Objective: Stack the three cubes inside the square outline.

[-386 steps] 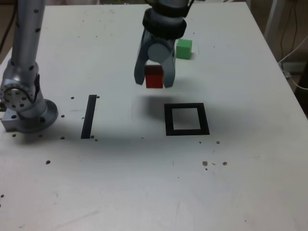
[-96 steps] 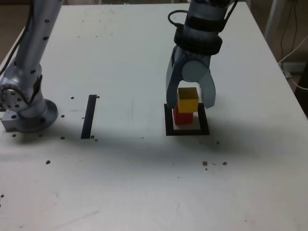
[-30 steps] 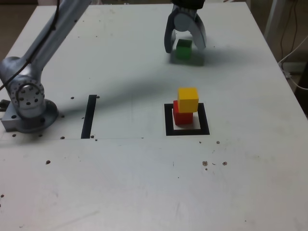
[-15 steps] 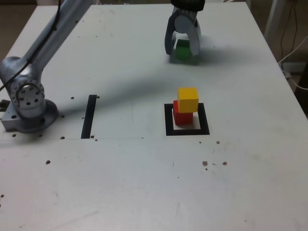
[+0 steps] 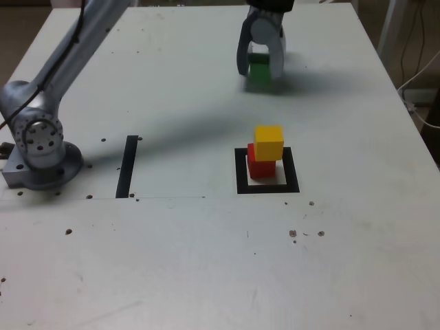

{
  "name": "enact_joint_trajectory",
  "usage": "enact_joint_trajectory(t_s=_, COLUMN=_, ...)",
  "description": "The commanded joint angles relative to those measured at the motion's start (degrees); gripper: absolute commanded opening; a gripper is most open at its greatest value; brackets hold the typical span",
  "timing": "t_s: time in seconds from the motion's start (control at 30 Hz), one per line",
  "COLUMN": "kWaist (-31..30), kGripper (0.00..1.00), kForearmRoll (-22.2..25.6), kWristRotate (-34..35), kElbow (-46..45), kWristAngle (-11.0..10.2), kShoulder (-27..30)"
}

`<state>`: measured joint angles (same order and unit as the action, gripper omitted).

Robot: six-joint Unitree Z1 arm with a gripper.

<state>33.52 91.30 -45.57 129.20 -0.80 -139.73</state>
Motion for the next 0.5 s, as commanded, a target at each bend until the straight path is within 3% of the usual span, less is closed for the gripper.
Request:
enact_joint_trajectory(t_s=0.0, kWaist=-1.0, kGripper=0.23, kForearmRoll=1.8, kWristRotate=1.2, kElbow=-0.5, kWristAngle=0.2, kShoulder=2.3)
enact_joint_trajectory(t_s=0.47, kWaist=-11.8, kGripper=0.22, kForearmRoll=2.4, kWristRotate=15.1, kElbow=-9.1, kWristAngle=3.5, kShoulder=16.6)
